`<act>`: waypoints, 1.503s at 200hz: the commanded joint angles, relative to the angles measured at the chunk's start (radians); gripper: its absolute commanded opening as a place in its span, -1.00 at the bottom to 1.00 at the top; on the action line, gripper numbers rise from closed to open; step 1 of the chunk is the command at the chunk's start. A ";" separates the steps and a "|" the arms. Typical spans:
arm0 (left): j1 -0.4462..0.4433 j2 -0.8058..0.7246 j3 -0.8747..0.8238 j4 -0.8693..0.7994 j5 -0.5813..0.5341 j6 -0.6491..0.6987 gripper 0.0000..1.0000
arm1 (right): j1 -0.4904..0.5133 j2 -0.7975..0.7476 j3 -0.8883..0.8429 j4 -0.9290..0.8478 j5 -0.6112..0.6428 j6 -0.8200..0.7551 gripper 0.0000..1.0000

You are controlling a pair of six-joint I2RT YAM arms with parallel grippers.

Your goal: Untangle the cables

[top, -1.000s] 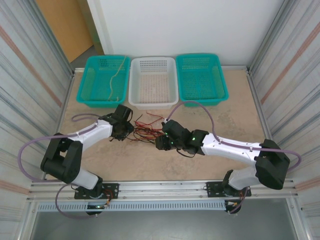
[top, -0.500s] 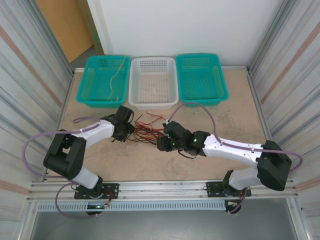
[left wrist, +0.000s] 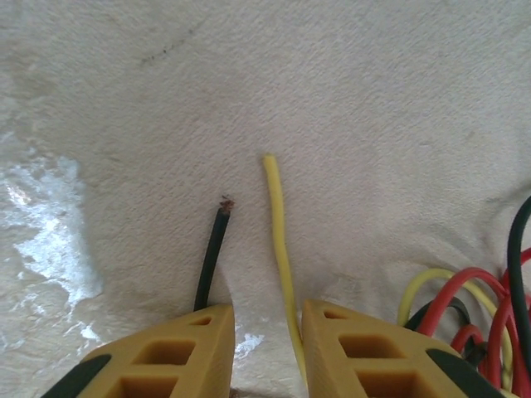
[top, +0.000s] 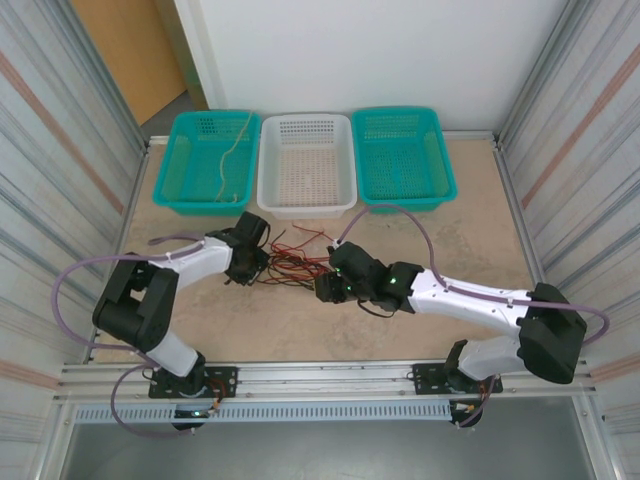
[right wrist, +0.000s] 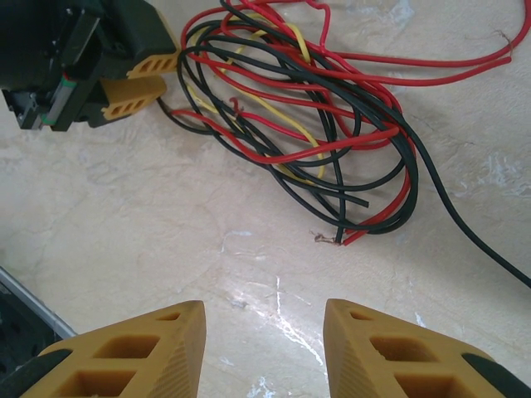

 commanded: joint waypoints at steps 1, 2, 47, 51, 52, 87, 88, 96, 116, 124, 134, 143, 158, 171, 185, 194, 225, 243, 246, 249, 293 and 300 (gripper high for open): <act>-0.003 0.074 0.023 0.021 -0.003 -0.001 -0.50 | -0.011 -0.041 -0.002 -0.021 0.029 -0.008 -0.19; -0.003 0.075 0.024 0.018 -0.004 0.001 -0.51 | -0.011 -0.042 -0.002 -0.021 0.030 -0.007 -0.19; 0.005 0.130 0.054 -0.012 -0.016 0.039 -0.91 | -0.027 -0.070 -0.014 -0.021 0.028 -0.009 -0.19; 0.006 0.132 0.052 -0.008 -0.014 0.039 -0.96 | -0.028 -0.072 -0.015 -0.021 0.028 -0.009 -0.19; 0.006 0.132 0.051 -0.008 -0.014 0.039 -0.98 | -0.028 -0.073 -0.015 -0.021 0.027 -0.008 -0.19; -0.004 0.080 0.036 0.010 -0.023 0.054 -1.00 | -0.031 -0.090 -0.019 -0.033 0.028 -0.014 -0.19; -0.005 0.076 0.036 0.010 -0.026 0.056 -1.00 | -0.031 -0.091 -0.019 -0.034 0.028 -0.014 -0.19; -0.016 0.044 0.034 0.002 -0.053 0.070 -1.00 | -0.031 -0.096 -0.020 -0.038 0.028 -0.014 -0.19; -0.047 -0.050 0.023 -0.004 -0.103 0.105 -1.00 | -0.031 -0.114 -0.024 -0.040 0.032 -0.014 -0.20; -0.054 -0.097 0.004 0.019 -0.109 0.121 -1.00 | -0.031 -0.121 -0.028 -0.038 0.032 -0.012 -0.20; -0.063 -0.155 -0.013 0.038 -0.117 0.146 -1.00 | -0.030 -0.129 -0.030 -0.034 0.033 -0.012 -0.20; -0.073 -0.203 -0.014 0.038 -0.136 0.170 -1.00 | -0.029 -0.138 -0.031 -0.030 0.033 -0.012 -0.20; -0.097 -0.276 -0.002 0.010 -0.196 0.214 -1.00 | -0.027 -0.145 -0.030 -0.027 0.036 -0.012 -0.20; -0.123 -0.321 0.022 -0.029 -0.249 0.258 -1.00 | -0.022 -0.149 -0.024 -0.027 0.033 -0.017 -0.20; -0.149 -0.367 0.029 -0.025 -0.275 0.315 -1.00 | -0.009 -0.154 -0.017 -0.022 0.030 -0.029 -0.19; -0.166 -0.397 0.025 -0.005 -0.280 0.354 -1.00 | 0.002 -0.156 -0.008 -0.020 0.032 -0.041 -0.19; -0.226 -0.470 0.033 0.066 -0.293 0.497 -1.00 | 0.018 -0.152 0.041 0.000 0.011 -0.088 -0.08; -0.232 -0.494 0.043 0.098 -0.261 0.537 -1.00 | 0.009 -0.126 0.076 0.031 -0.020 -0.120 0.00; -0.232 -0.498 0.042 0.104 -0.255 0.539 -1.00 | 0.005 -0.118 0.083 0.036 -0.027 -0.126 0.02; -0.232 -0.502 0.043 0.111 -0.249 0.542 -1.00 | 0.004 -0.110 0.090 0.040 -0.033 -0.130 0.02; -0.233 -0.526 0.069 0.154 -0.170 0.553 -1.00 | -0.022 0.008 0.185 0.131 -0.119 -0.217 0.09; -0.233 -0.528 0.074 0.157 -0.162 0.552 -1.00 | -0.031 0.030 0.195 0.152 -0.139 -0.221 0.09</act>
